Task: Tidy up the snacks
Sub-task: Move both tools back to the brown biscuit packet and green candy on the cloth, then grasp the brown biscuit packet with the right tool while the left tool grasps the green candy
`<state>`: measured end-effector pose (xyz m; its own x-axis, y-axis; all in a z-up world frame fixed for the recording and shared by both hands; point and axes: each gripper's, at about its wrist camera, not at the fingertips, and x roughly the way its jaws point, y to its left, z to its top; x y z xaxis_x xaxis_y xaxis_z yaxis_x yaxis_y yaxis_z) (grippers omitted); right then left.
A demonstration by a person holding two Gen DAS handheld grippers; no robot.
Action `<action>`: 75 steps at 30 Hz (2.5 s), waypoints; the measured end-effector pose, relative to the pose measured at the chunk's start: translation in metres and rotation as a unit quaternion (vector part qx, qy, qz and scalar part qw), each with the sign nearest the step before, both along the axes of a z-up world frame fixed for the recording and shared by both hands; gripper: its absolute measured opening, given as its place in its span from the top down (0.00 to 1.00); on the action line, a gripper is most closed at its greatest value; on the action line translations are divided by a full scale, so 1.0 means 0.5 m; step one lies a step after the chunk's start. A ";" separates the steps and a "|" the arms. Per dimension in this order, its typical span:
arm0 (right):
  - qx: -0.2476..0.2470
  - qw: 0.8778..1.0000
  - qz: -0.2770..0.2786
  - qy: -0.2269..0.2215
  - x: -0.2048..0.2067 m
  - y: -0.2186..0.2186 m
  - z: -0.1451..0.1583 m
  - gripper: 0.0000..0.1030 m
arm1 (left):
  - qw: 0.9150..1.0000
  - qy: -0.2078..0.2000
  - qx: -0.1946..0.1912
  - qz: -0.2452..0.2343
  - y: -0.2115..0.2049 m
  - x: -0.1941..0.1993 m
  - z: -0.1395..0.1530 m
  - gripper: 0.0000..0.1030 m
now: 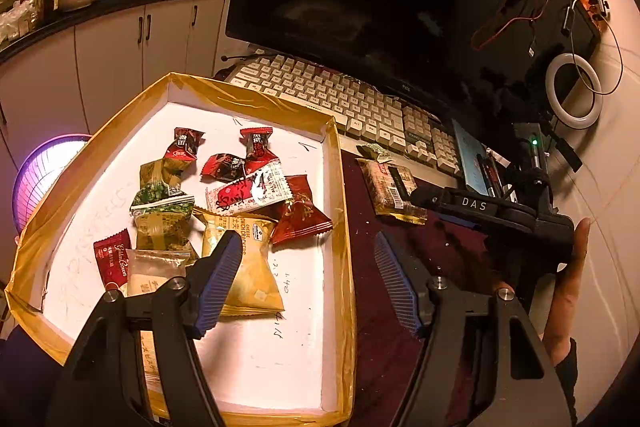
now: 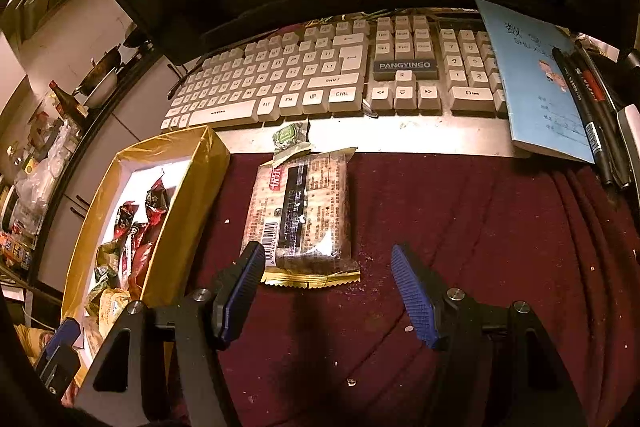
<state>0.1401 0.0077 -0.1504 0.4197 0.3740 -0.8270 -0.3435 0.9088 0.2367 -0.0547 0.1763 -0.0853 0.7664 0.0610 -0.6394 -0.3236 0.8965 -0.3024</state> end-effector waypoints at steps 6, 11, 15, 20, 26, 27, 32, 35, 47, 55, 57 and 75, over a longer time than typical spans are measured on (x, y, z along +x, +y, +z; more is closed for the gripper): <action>-0.004 1.000 0.003 0.001 0.001 0.005 -0.003 0.35 | 1.000 0.000 -0.002 0.002 0.002 0.000 0.000 0.34; -0.011 1.000 0.011 0.001 -0.001 0.017 -0.003 0.35 | 1.000 0.001 -0.009 0.001 0.009 0.000 -0.002 0.34; -0.015 1.000 0.017 -0.005 -0.004 0.024 0.004 0.35 | 1.000 0.007 -0.019 0.002 0.020 0.008 -0.005 0.34; -0.027 1.000 0.012 0.002 0.008 0.022 -0.003 0.35 | 0.999 0.012 -0.032 0.001 0.024 0.018 -0.007 0.34; -0.049 0.998 0.023 0.017 0.068 0.066 -0.015 0.33 | 0.999 0.017 -0.033 -0.001 0.014 0.025 -0.005 0.34; -0.057 0.998 0.025 0.019 0.074 0.073 -0.022 0.29 | 0.999 0.015 -0.030 -0.001 0.013 0.022 -0.003 0.34; -0.073 0.996 0.043 0.014 0.072 0.111 -0.037 0.19 | 0.999 0.017 -0.030 0.001 0.014 0.024 -0.002 0.34; -0.125 0.990 0.059 -0.015 0.048 0.149 -0.050 0.17 | 1.000 0.017 -0.026 0.002 0.013 0.025 0.003 0.34; -0.115 0.989 0.092 -0.006 -0.045 0.069 -0.034 0.32 | 1.000 0.021 -0.020 -0.004 0.003 0.037 0.010 0.34; -0.047 0.993 0.099 -0.050 -0.147 -0.045 0.008 0.32 | 0.998 0.036 -0.036 -0.036 -0.027 0.094 0.013 0.34; -0.019 0.995 0.089 -0.050 -0.154 -0.075 0.012 0.32 | 0.997 0.043 -0.040 -0.047 -0.038 0.112 0.011 0.34; 0.086 0.994 -0.042 -0.049 -0.085 -0.199 -0.012 0.32 | 0.989 0.124 -0.058 -0.061 -0.033 0.406 -0.012 0.34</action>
